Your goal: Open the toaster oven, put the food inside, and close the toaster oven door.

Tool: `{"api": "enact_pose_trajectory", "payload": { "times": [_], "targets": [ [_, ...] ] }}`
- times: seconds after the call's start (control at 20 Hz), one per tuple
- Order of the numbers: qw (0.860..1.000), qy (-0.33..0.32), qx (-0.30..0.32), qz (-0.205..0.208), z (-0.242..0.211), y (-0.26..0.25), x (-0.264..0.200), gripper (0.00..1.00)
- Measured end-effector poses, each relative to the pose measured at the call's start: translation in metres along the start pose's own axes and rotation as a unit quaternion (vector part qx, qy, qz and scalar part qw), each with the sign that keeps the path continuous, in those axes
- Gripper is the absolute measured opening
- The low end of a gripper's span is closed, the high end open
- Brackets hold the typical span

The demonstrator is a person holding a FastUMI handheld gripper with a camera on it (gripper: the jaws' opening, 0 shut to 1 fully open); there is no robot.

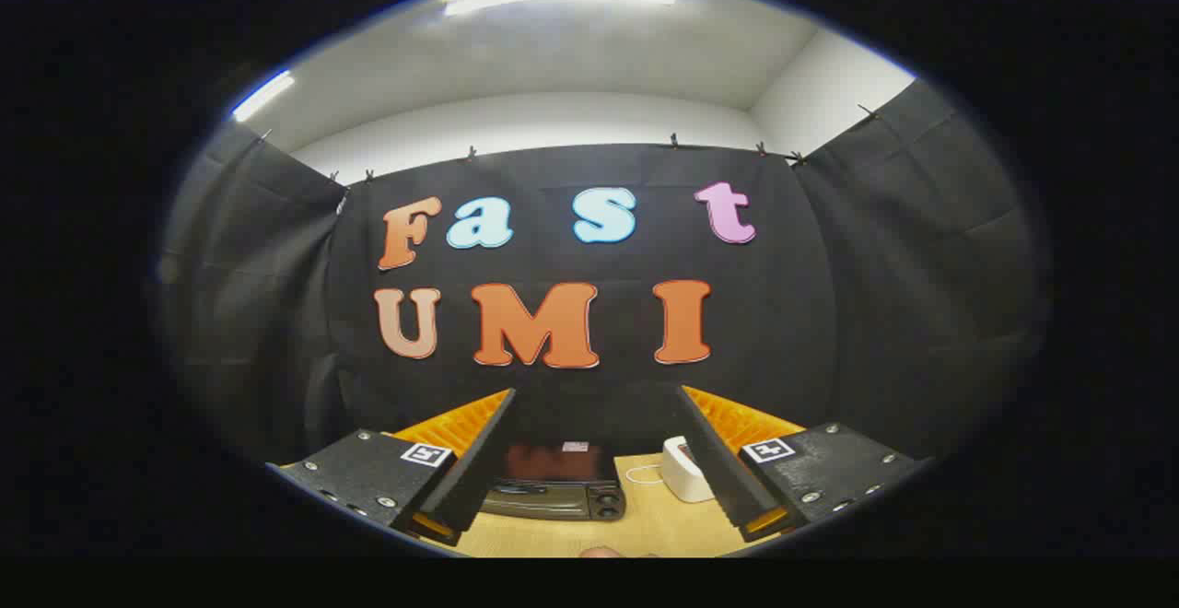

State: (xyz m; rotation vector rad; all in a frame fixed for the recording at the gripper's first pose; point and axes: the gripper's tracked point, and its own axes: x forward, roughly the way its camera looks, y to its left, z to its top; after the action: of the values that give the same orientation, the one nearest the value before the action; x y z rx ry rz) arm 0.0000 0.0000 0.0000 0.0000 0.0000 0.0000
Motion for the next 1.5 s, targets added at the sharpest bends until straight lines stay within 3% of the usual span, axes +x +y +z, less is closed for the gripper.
{"api": "enact_pose_trajectory", "payload": {
  "times": [0.3,0.75,1.15,1.5],
  "targets": [
    [1.000,-0.002,-0.003,0.023,0.001,0.028,0.011,0.99],
    [1.000,0.011,-0.003,0.027,-0.009,0.063,0.028,0.99],
    [0.994,0.106,-0.009,0.006,-0.087,0.106,0.048,0.99],
    [0.978,0.207,0.000,0.000,-0.179,0.141,0.084,0.99]
  ]
}}
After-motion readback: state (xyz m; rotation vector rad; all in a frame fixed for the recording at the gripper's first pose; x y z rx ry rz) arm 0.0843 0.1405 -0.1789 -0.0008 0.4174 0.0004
